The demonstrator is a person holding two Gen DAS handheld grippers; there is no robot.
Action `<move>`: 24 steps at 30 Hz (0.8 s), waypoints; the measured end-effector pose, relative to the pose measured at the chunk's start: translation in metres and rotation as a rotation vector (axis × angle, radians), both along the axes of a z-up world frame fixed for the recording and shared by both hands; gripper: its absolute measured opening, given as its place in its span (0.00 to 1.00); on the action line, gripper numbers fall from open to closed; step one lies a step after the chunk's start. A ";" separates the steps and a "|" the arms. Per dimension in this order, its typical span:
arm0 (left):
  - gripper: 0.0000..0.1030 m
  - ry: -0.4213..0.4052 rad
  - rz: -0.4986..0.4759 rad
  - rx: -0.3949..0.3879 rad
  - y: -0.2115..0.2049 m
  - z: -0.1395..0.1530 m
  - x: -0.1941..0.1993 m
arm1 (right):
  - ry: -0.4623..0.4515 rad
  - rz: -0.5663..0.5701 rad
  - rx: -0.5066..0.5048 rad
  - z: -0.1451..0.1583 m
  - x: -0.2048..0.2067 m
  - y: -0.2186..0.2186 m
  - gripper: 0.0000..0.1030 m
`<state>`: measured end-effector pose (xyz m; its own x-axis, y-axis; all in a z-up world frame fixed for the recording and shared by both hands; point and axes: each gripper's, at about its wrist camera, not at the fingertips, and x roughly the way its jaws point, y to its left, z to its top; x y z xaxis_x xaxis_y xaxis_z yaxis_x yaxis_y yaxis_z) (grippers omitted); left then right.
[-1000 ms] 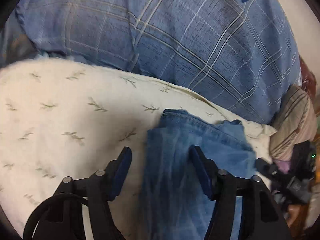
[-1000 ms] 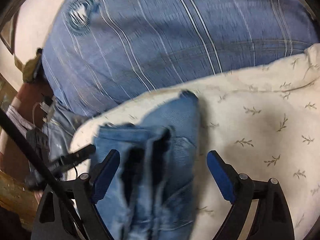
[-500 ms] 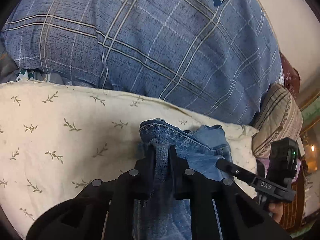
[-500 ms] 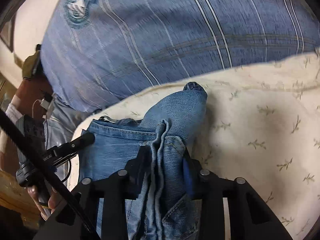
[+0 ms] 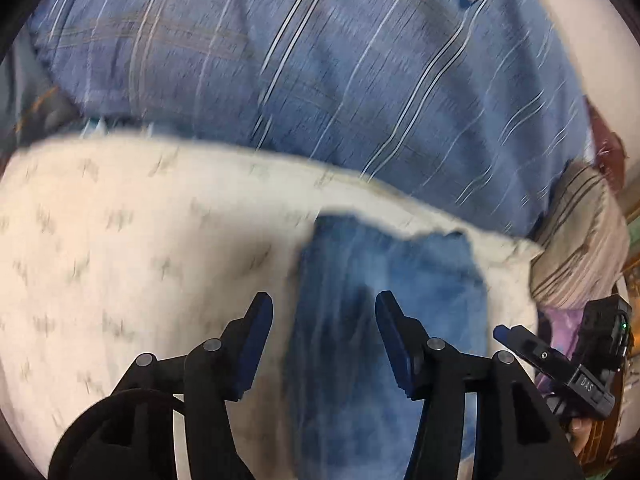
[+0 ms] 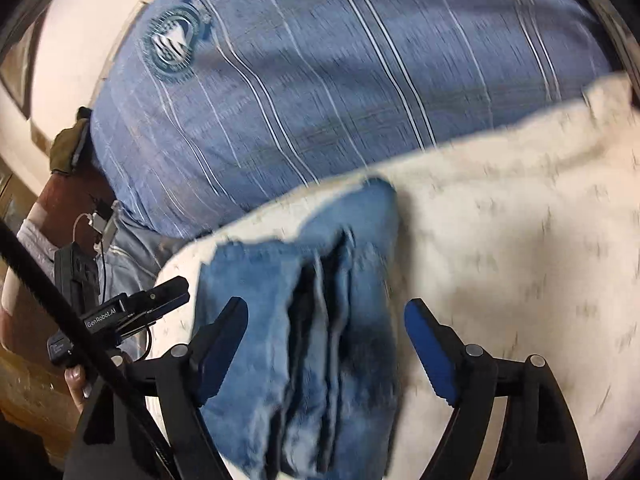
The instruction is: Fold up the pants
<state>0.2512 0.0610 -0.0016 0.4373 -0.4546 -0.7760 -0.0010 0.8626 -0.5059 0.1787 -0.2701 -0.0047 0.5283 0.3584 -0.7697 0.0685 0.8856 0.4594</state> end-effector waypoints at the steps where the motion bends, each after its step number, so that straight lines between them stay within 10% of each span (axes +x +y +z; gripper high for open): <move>1: 0.51 0.017 0.002 -0.011 -0.001 -0.003 -0.003 | 0.022 -0.005 0.008 -0.007 -0.005 0.000 0.79; 8: 0.35 0.060 -0.012 0.001 -0.019 -0.017 -0.001 | 0.067 0.023 -0.042 -0.023 -0.006 0.024 0.78; 16: 0.09 -0.030 -0.026 0.001 -0.027 -0.004 -0.006 | 0.091 0.030 -0.163 -0.022 -0.008 0.033 0.26; 18: 0.10 -0.032 -0.026 0.015 -0.028 -0.009 -0.004 | 0.095 0.024 -0.141 -0.023 -0.008 0.025 0.26; 24: 0.39 -0.027 0.003 0.043 -0.017 -0.003 -0.020 | 0.096 -0.055 0.046 -0.025 -0.008 -0.007 0.69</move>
